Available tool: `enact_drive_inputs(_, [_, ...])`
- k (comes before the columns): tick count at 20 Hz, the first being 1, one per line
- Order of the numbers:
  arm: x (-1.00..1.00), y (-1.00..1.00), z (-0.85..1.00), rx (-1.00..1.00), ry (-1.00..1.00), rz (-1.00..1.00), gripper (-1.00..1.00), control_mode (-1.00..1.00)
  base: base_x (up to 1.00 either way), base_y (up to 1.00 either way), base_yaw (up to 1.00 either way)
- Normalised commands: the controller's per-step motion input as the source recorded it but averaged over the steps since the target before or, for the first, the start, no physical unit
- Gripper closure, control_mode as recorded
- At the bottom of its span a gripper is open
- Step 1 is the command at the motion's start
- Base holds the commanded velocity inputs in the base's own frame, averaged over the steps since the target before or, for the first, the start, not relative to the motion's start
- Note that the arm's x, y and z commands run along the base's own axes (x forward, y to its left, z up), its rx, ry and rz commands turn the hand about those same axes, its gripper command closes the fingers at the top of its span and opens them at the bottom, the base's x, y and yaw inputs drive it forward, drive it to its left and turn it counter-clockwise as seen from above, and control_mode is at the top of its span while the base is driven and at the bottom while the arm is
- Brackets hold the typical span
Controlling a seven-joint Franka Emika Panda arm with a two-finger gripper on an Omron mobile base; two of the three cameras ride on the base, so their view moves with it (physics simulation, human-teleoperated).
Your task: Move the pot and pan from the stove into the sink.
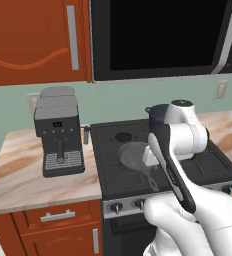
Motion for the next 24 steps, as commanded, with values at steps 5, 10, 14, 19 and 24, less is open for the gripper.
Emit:
enact_drive_inputs(5, [0.05,0.05,-0.25,-0.03,0.0,0.0,-1.0,-1.0,0.0,0.0,0.0])
enact_drive_inputs(10, [0.08,0.04,-0.25,-0.06,-0.02,0.0,-1.0,-1.0,0.0,0.0,0.0])
enact_drive_inputs(14, [0.09,0.0,-0.24,-0.06,-0.03,0.0,-1.0,-1.0,0.0,0.0,0.0])
enact_drive_inputs(19, [0.15,0.0,-0.24,-0.02,-0.03,0.0,-1.0,-1.0,0.0,0.0,0.0])
enact_drive_inputs(24, [0.17,0.0,-0.28,0.0,-0.05,-0.01,-1.0,-1.0,0.0,0.0,0.0])
